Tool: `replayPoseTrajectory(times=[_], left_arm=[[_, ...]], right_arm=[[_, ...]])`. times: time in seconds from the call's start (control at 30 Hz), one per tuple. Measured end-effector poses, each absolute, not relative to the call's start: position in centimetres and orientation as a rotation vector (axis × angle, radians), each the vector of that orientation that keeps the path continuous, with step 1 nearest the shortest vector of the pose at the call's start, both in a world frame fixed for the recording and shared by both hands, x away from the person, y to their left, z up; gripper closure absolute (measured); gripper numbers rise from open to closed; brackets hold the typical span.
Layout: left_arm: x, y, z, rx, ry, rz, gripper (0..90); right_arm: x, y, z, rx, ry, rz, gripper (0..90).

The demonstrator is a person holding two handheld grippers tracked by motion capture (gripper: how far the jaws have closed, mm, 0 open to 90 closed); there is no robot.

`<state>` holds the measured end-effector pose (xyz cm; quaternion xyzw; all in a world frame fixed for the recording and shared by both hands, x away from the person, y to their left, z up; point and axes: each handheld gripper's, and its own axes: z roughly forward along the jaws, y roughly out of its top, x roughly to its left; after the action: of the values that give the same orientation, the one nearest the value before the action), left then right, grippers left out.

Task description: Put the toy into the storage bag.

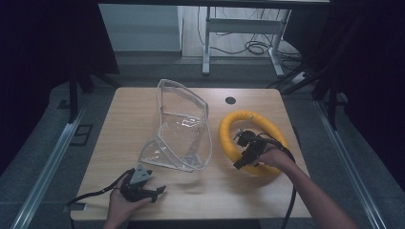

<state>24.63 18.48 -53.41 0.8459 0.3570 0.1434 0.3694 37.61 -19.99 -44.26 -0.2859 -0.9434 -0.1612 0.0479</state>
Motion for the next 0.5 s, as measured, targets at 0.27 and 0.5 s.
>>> replayPoseTrajectory(times=[0.27, 0.5], left_arm=[[24.6, 18.5, -53.4, 2.172, 0.917, 0.366, 21.0], [24.7, 18.5, -53.4, 2.175, 0.917, 0.368, 21.0]], right_arm=[[37.7, -20.9, -41.6, -0.899, -2.899, -0.642, 51.2], [37.5, -21.7, -39.3, -0.907, -2.91, -0.777, 51.1]])
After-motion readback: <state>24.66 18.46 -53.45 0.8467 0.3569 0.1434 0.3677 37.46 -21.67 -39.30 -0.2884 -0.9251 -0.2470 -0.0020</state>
